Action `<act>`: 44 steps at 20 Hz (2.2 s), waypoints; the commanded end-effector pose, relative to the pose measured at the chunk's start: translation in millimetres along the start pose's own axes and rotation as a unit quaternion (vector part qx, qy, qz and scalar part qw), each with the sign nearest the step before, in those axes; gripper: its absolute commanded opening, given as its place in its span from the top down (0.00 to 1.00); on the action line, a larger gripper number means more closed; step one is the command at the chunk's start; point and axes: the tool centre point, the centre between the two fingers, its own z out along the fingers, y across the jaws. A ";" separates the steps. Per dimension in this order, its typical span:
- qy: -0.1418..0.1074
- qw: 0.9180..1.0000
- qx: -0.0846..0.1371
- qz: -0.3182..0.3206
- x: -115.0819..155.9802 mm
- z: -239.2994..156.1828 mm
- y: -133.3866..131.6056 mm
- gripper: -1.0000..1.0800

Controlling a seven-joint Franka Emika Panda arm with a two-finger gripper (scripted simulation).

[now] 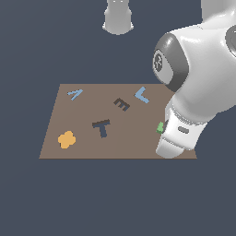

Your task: Insert a designated object into the corresponding slot on a board.

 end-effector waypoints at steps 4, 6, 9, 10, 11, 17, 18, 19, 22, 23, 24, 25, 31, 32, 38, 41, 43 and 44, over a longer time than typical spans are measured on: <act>0.000 0.999 0.000 -0.042 0.7 -0.4 -7.9 1.00; 0.000 0.998 0.000 -0.064 0.7 -0.6 -12.0 1.00; 0.000 0.995 0.000 -0.104 0.2 -0.9 -19.3 1.00; 0.000 0.993 0.000 -0.118 -0.1 -1.0 -22.0 1.00; 0.000 0.991 0.000 -0.134 -0.5 -1.1 -24.9 1.00; 0.000 0.970 0.000 -0.242 -6.0 -2.0 -44.6 1.00; 0.000 0.965 0.000 -0.262 -7.6 -2.2 -48.2 1.00; 0.000 0.959 0.000 -0.283 -9.3 -2.3 -51.9 1.00; 0.000 0.938 -0.001 -0.347 -15.7 -2.8 -62.7 1.00; 0.000 0.930 -0.001 -0.368 -18.1 -3.0 -66.0 1.00; 0.000 0.922 -0.001 -0.388 -20.7 -3.1 -69.3 1.00; 0.000 0.913 -0.001 -0.408 -23.4 -3.3 -72.4 1.00; 0.000 0.853 -0.001 -0.521 -41.6 -4.2 -87.9 1.00; 0.000 0.843 -0.001 -0.539 -44.9 -4.3 -90.0 1.00; 0.000 0.772 -0.001 -0.636 -65.6 -5.1 -99.0 1.00; 0.000 0.734 -0.001 -0.679 -76.2 -5.5 -101.5 1.00; 0.000 0.708 -0.001 -0.706 -83.3 -5.7 -102.4 1.00; 0.000 0.695 -0.001 -0.719 -86.8 -5.9 -102.6 1.00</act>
